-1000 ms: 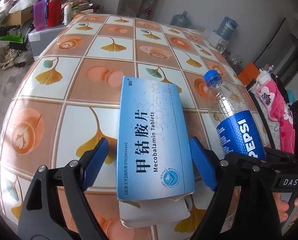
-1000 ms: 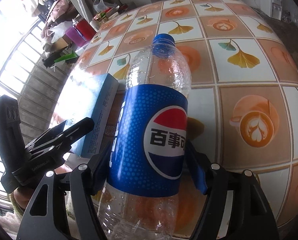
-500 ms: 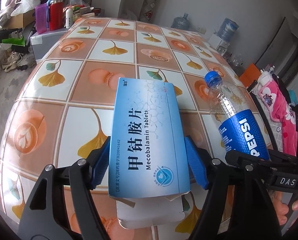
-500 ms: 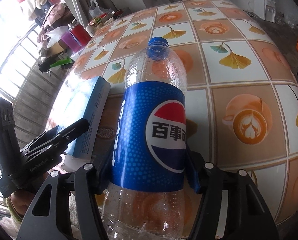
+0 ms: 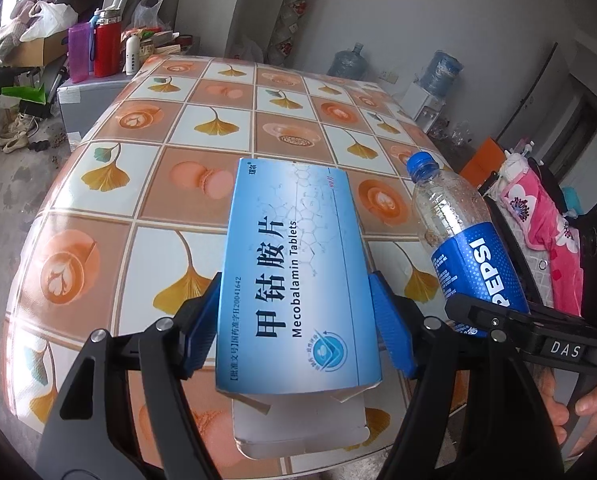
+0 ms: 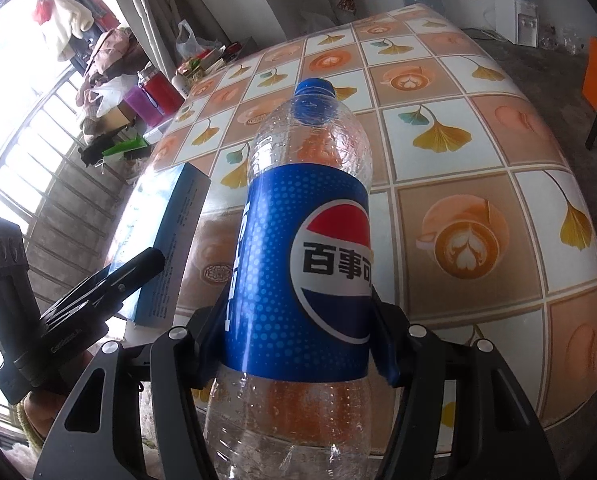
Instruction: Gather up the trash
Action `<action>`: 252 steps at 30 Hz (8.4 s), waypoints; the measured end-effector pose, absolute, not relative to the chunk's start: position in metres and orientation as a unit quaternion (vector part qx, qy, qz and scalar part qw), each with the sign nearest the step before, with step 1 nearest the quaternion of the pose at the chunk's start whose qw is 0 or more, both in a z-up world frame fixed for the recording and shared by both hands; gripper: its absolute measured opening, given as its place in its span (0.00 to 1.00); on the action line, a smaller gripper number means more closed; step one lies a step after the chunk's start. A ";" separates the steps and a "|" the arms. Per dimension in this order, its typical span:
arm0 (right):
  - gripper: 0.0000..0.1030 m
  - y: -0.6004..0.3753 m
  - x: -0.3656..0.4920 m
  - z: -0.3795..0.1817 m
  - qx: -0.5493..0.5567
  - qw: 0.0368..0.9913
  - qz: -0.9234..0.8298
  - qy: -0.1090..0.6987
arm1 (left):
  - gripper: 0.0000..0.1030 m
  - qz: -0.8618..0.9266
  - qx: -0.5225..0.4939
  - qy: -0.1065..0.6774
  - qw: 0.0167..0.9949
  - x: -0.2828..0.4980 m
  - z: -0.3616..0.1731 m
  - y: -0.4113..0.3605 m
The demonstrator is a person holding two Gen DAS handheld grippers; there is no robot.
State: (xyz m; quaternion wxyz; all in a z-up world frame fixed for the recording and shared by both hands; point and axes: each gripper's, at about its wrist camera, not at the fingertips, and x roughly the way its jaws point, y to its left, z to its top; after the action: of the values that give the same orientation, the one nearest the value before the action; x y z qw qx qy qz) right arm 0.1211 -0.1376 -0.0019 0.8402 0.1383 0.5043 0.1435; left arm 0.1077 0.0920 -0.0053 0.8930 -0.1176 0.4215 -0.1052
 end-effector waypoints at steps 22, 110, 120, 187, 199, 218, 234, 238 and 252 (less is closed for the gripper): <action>0.57 -0.246 0.032 0.045 0.208 0.879 0.066 0.424 | 0.65 -0.260 -0.066 0.381 0.885 0.078 0.060 -0.020; 0.72 -0.541 -0.109 -0.124 0.494 0.738 -0.306 0.344 | 0.81 -0.468 -0.012 0.494 0.732 0.125 0.033 -0.335; 0.81 -0.440 -0.088 -0.009 0.303 0.874 -0.203 0.322 | 0.90 -0.382 -0.069 0.388 0.836 0.075 0.091 -0.192; 0.94 -0.199 -0.030 0.086 -0.005 0.955 -0.002 0.297 | 0.91 0.044 -0.054 0.394 0.916 0.011 0.052 0.008; 0.94 -0.210 -0.048 0.065 -0.006 0.943 -0.021 0.332 | 0.91 0.045 -0.052 0.418 0.906 0.009 0.041 -0.005; 0.94 -0.247 -0.054 0.031 0.050 0.901 -0.085 0.423 | 0.91 -0.010 -0.017 0.468 0.884 0.013 0.018 -0.038; 0.94 -0.240 -0.051 0.032 0.011 0.898 -0.099 0.429 | 0.91 -0.017 -0.011 0.468 0.883 0.014 0.020 -0.043; 0.94 -0.239 -0.051 0.032 0.012 0.898 -0.099 0.429 | 0.91 -0.016 -0.012 0.468 0.883 0.014 0.020 -0.043; 0.94 -0.239 -0.051 0.032 0.012 0.898 -0.099 0.429 | 0.91 -0.017 -0.013 0.469 0.883 0.013 0.020 -0.043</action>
State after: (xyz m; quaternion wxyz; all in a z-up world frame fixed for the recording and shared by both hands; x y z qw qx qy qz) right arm -0.0510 -0.2394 0.0321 0.8977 0.0120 0.4292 -0.0989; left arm 0.0128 -0.0429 0.0199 0.8830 -0.0127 0.4689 -0.0171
